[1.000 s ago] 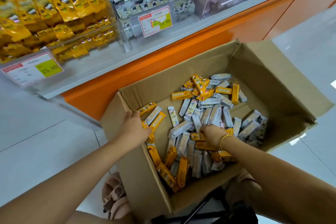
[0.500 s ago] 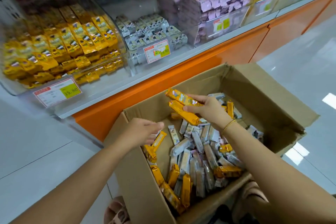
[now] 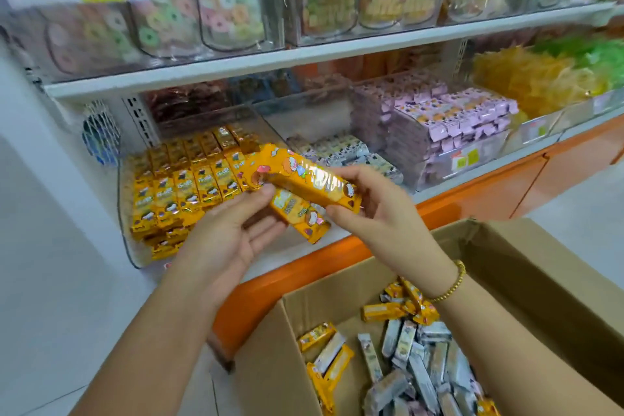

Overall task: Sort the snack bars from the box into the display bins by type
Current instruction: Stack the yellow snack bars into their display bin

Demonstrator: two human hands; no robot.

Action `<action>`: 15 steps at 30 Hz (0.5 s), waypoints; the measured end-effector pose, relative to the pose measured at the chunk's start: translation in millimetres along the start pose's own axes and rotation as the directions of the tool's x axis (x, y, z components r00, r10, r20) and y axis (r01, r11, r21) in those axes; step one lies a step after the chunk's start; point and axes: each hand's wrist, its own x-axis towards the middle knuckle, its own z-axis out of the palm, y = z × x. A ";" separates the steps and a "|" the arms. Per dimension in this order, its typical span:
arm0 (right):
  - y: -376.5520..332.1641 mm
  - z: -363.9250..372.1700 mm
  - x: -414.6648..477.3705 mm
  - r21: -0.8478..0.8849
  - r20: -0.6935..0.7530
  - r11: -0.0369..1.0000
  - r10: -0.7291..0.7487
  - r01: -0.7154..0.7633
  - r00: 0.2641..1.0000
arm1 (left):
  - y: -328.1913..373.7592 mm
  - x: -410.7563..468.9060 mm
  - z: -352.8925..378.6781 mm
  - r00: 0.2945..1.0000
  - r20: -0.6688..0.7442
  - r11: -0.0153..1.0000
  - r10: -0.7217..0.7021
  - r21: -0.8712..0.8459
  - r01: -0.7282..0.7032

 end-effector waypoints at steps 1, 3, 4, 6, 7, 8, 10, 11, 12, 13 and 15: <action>0.2 3.3 6.7 -0.036 -0.025 0.999 -0.022 0.021 0.999 | 5.3 2.7 -7.5 1.000 -0.017 1.000 0.017 -0.025 -0.017; 3.5 9.3 24.5 -0.147 -0.091 0.989 -0.040 0.027 0.995 | 13.3 6.9 -21.7 0.996 -0.068 0.998 0.054 -0.020 -0.056; 6.8 12.5 34.6 -0.185 -0.101 0.983 -0.031 0.012 0.994 | 16.2 8.8 -28.7 0.991 -0.107 0.997 0.077 0.003 -0.077; 11.5 20.4 53.8 -0.183 -0.078 0.983 0.009 -0.023 0.997 | 21.9 11.4 -41.9 0.978 -0.176 0.994 0.107 0.025 -0.104; 13.6 25.2 63.2 -0.211 -0.069 0.977 -0.002 -0.013 0.998 | 24.6 11.9 -47.4 0.974 -0.197 0.993 0.116 0.017 -0.115; 15.4 30.8 72.9 -0.280 -0.069 0.960 -0.038 0.017 0.997 | 27.1 12.1 -52.5 0.970 -0.208 0.992 0.128 0.016 -0.127; 16.8 43.4 93.0 -0.440 -0.074 0.896 -0.105 0.062 0.992 | 30.1 12.3 -60.0 0.964 -0.215 0.987 0.157 0.054 -0.148; 17.5 50.0 104.2 -0.502 -0.082 0.863 -0.112 0.056 0.990 | 30.5 12.8 -62.3 0.963 -0.214 0.986 0.164 0.069 -0.153; 16.5 56.6 115.8 -0.557 -0.083 0.829 -0.110 0.045 0.990 | 30.1 13.4 -64.1 0.962 -0.215 0.985 0.167 0.082 -0.152; 15.8 63.1 127.5 -0.617 -0.075 0.787 -0.095 0.029 0.993 | 29.3 13.4 -64.4 0.962 -0.215 0.984 0.166 0.097 -0.148; 12.6 74.2 150.5 -0.744 -0.033 0.668 -0.047 0.007 0.998 | 27.3 14.5 -63.9 0.959 -0.226 0.982 0.169 0.127 -0.143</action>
